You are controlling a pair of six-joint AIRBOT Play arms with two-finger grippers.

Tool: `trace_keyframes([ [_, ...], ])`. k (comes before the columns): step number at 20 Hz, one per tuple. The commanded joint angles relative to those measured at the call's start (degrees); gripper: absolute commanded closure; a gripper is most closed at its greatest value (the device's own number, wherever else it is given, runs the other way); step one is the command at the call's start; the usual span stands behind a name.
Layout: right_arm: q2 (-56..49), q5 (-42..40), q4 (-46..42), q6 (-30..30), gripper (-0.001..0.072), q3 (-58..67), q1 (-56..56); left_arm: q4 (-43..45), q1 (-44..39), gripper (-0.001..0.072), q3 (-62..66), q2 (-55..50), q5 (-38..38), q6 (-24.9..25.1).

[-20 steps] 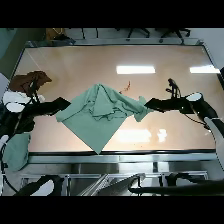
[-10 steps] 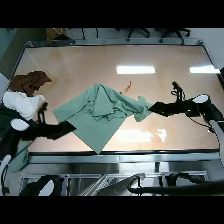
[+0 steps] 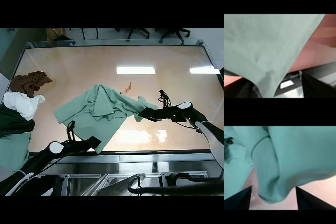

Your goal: Fold the shirts.

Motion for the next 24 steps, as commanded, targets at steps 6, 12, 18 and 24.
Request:
trace_keyframes([
  [6, -1.2, -3.4, 7.2, -4.3, 0.0610, 0.3, 1.2, 4.7, 2.7, 0.0695, 15.3, -16.1, -2.3, 2.8],
  [12, 2.7, 4.3, 14.5, -4.2, 0.0694, 12.2, -0.6, 14.6, 21.0, 0.0701, 30.9, -3.4, -22.6, 3.0],
  [18, 11.3, 7.1, 44.1, -4.2, 0.0694, 44.6, -9.2, 14.6, 37.3, 0.0700, 73.2, 8.8, -32.3, 3.5],
  [24, 17.9, 3.2, 37.4, -1.5, 0.0693, 53.7, -12.3, 13.3, 42.0, 0.0699, 104.4, 0.5, -43.3, 1.3],
])
